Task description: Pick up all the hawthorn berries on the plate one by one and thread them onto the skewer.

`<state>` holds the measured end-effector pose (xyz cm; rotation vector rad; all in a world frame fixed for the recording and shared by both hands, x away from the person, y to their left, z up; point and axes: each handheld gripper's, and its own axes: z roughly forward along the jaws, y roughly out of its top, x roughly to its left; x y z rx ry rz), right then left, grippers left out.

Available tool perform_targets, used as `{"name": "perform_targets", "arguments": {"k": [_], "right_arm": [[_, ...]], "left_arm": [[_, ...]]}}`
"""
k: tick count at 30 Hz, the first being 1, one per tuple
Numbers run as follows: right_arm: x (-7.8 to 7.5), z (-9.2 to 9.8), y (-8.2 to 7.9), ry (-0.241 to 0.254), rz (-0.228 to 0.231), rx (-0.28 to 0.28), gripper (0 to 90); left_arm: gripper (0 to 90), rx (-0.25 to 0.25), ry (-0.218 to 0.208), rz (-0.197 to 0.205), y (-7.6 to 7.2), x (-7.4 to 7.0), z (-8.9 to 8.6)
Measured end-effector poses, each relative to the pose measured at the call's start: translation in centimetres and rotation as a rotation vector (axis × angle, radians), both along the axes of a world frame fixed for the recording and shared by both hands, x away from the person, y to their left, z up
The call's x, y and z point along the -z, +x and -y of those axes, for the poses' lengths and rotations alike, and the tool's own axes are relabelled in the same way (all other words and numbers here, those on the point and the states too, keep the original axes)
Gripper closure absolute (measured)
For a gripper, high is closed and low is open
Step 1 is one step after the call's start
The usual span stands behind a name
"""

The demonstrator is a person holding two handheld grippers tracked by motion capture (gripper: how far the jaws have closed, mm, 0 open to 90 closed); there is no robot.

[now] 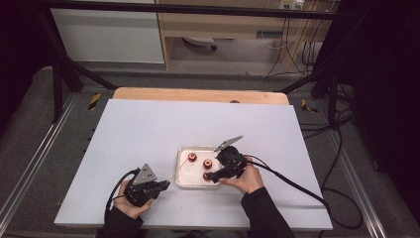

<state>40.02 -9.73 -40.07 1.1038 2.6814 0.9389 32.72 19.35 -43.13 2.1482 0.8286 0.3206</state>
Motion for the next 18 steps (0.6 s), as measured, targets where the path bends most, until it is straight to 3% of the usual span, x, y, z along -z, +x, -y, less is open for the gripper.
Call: {"name": "perform_targets", "arguments": {"k": [5, 11, 18], "right_arm": [[0.1, -0.9, 0.4, -0.008, -0.041, -0.027, 34.0], [0.4, -2.1, 0.9, -0.054, -0.104, -0.059, 42.4], [0.9, -2.6, 1.5, -0.064, -0.145, -0.055, 50.0]], "left_arm": [[88.2, 0.003, 0.004, 0.0, 0.0, 0.0, 0.1], [88.2, 0.004, 0.004, 0.002, 0.0, 0.0, 0.1], [88.2, 0.004, 0.006, 0.002, 0.0, 0.0, 0.1]]}}
